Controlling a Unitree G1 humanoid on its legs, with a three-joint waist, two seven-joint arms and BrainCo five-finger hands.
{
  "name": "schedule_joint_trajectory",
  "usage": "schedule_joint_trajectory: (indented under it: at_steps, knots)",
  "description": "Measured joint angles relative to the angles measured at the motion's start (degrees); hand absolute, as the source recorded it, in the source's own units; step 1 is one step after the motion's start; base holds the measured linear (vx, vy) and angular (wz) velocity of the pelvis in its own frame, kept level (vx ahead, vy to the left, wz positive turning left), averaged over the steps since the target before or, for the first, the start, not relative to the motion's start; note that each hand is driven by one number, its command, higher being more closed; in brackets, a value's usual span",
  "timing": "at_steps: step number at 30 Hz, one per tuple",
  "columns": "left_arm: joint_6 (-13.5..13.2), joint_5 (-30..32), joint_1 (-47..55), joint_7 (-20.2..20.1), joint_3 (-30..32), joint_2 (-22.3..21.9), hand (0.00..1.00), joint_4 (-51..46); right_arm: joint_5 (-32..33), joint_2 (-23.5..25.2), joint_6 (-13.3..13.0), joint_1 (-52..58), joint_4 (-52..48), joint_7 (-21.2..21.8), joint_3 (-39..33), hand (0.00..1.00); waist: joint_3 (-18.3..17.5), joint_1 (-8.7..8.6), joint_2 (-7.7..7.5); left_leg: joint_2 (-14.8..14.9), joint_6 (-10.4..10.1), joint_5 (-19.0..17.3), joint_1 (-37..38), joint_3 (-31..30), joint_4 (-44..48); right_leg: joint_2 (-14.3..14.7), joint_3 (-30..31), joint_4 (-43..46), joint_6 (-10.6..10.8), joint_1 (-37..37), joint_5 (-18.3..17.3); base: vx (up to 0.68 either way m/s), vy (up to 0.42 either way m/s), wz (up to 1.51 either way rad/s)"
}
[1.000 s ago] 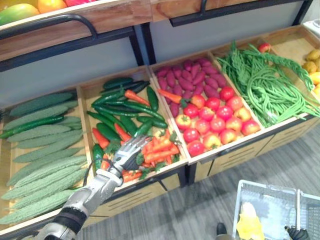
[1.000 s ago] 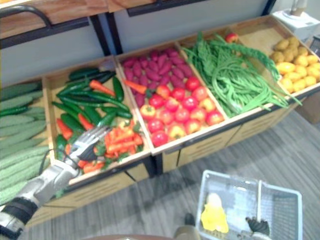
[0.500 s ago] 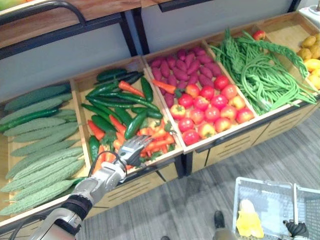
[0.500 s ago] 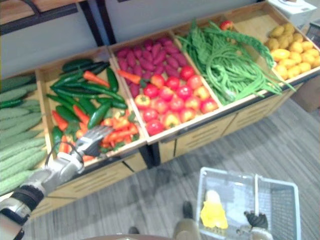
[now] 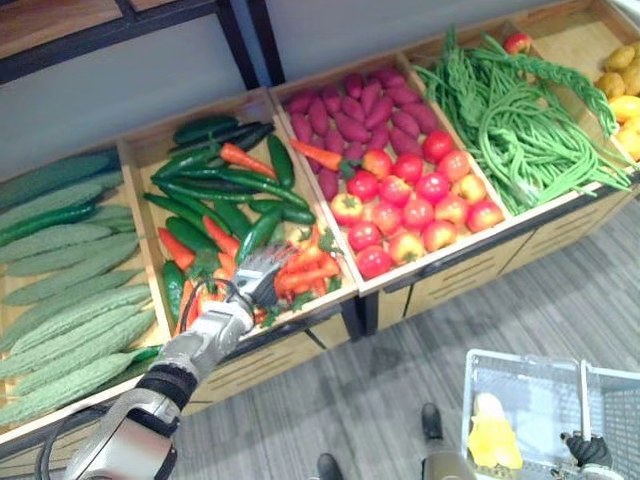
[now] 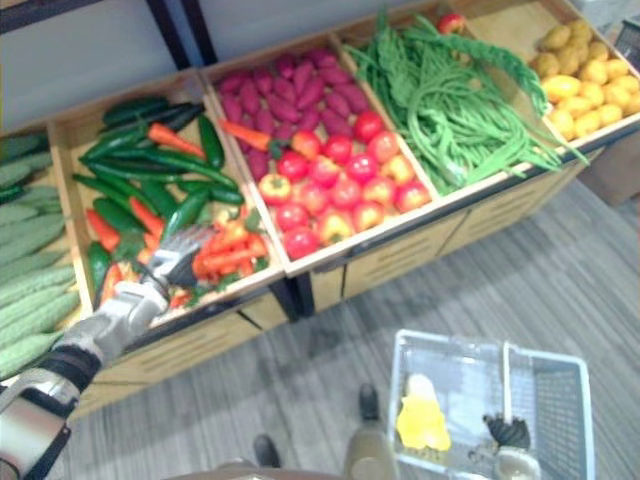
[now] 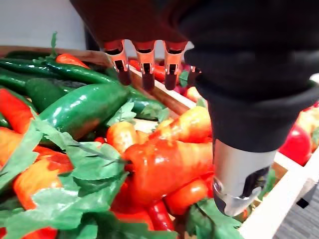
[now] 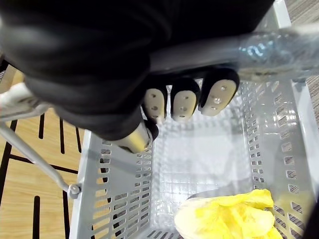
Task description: Pick vegetable in the basket
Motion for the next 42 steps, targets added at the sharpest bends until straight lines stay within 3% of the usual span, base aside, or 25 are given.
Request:
schedule_joint_trajectory:
  at_steps: [20, 30, 37, 38, 42]
  knots:
    - [1.19, -0.09, -2.39, 0.07, 1.22, -0.09, 0.0, 2.04, 0.08, 0.0, 0.0, -2.37, 0.0, -0.43, 2.11, 1.0, 2.87, -0.03, -0.71, 0.04, -0.01, -0.01, -1.88, 0.33, 0.48, 0.0, 0.71, 0.09, -0.25, -2.1, 0.65, -0.01, -0.009, -0.02]
    - [1.75, -0.11, -8.16, 0.14, 1.18, -1.46, 0.0, 4.35, 0.09, 0.0, 0.1, -3.62, -1.69, -1.1, 2.31, 1.0, 5.43, -0.05, -0.95, 0.01, -0.01, -0.01, -3.69, 1.39, 0.66, 0.24, 2.55, 0.09, -0.26, -4.39, 1.16, 0.0, -0.001, -0.04]
    - [2.97, -2.03, -12.49, 1.2, 1.65, -2.07, 0.0, 6.54, 0.12, 0.0, 0.09, -4.86, -3.21, -1.1, 2.78, 1.0, 7.57, -0.09, -2.18, 0.1, 0.0, -0.03, -4.97, 2.5, 1.33, 0.71, 5.28, 0.22, -0.32, -6.35, 2.61, -0.02, 0.0, -0.1]
    - [3.07, -2.33, -12.49, 1.25, 2.58, -2.11, 1.0, 6.86, 0.13, 0.03, 0.09, -4.86, -3.74, -1.1, 3.32, 1.0, 7.78, -0.07, -2.51, 0.1, -0.01, -0.06, -4.98, 2.9, 1.39, 0.98, 5.78, 0.22, -0.29, -6.56, 2.72, -0.04, -0.003, -0.13]
    - [3.76, -3.73, -13.32, 2.33, 5.42, -2.34, 1.0, 8.59, 0.13, 0.09, -0.24, -5.05, -4.29, -1.1, 4.36, 1.0, 8.67, -0.08, -3.38, 0.39, -0.07, -0.35, -5.91, 3.23, 2.33, 1.17, 7.09, 0.14, -0.04, -7.51, 3.35, -0.06, -0.023, -0.09]
